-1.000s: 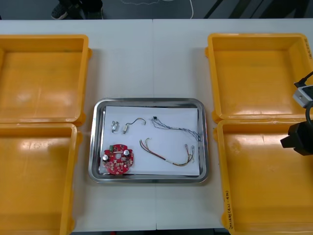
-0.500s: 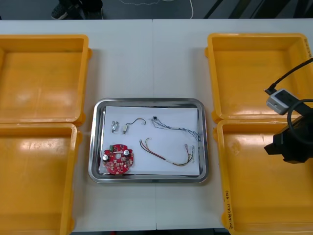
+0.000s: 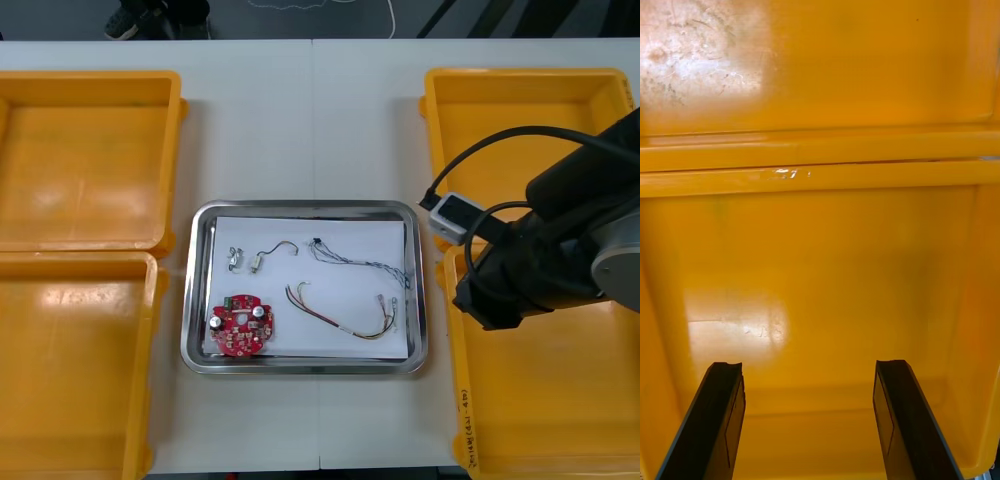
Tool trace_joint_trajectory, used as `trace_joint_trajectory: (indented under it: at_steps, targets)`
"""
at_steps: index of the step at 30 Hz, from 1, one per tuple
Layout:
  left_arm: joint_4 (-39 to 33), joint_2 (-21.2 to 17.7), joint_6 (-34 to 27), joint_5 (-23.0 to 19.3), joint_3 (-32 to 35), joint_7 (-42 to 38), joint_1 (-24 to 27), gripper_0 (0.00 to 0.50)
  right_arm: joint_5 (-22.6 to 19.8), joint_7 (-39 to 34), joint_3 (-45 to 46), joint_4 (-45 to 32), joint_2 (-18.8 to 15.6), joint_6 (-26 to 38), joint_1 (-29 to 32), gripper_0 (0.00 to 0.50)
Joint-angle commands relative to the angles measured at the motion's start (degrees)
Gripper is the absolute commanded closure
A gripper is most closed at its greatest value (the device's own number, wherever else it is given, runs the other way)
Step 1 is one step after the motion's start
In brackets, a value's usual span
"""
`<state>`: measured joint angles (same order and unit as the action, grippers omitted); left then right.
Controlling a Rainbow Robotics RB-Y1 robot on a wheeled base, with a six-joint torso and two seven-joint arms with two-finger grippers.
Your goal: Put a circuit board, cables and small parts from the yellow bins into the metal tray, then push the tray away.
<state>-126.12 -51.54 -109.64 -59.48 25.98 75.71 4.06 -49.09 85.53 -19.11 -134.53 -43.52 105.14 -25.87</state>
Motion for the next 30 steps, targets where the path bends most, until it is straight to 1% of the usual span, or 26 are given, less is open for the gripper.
trace_joint_trajectory:
  at_steps: [1, 5, 14, 21, 26, 30]
  targets:
    - [-1.3, 0.3, -0.4, 1.7, 0.6, 4.3, -2.0, 0.000, 2.0, 3.7, -5.9, 1.4, 3.7, 0.0, -5.8, 0.000]
    - [-1.2, 0.4, -0.4, 3.3, -0.3, 4.4, -2.3, 0.000, 4.2, 4.5, -10.2, 2.4, 6.3, 0.0, -8.4, 0.000]
    - [-1.2, 0.5, -0.4, 3.2, -0.8, 4.8, -2.3, 0.000, 7.3, 6.6, -19.6, 5.2, 9.7, -1.3, -13.8, 0.000]
    - [-1.3, 0.5, -0.4, 2.9, -1.5, 5.2, -2.4, 0.000, 10.7, 7.6, -25.8, 5.4, 11.7, -2.0, -15.4, 0.000]
    - [-1.3, 0.5, -0.4, 2.9, -1.5, 5.2, -2.4, 0.000, 14.1, 8.5, -31.1, 5.5, 12.8, -2.4, -17.1, 0.000]
    - [-1.3, 0.5, -0.4, 2.9, -1.5, 5.2, -2.4, 0.000, 15.3, 9.7, -34.1, 7.1, 14.2, -4.2, -17.8, 0.000]
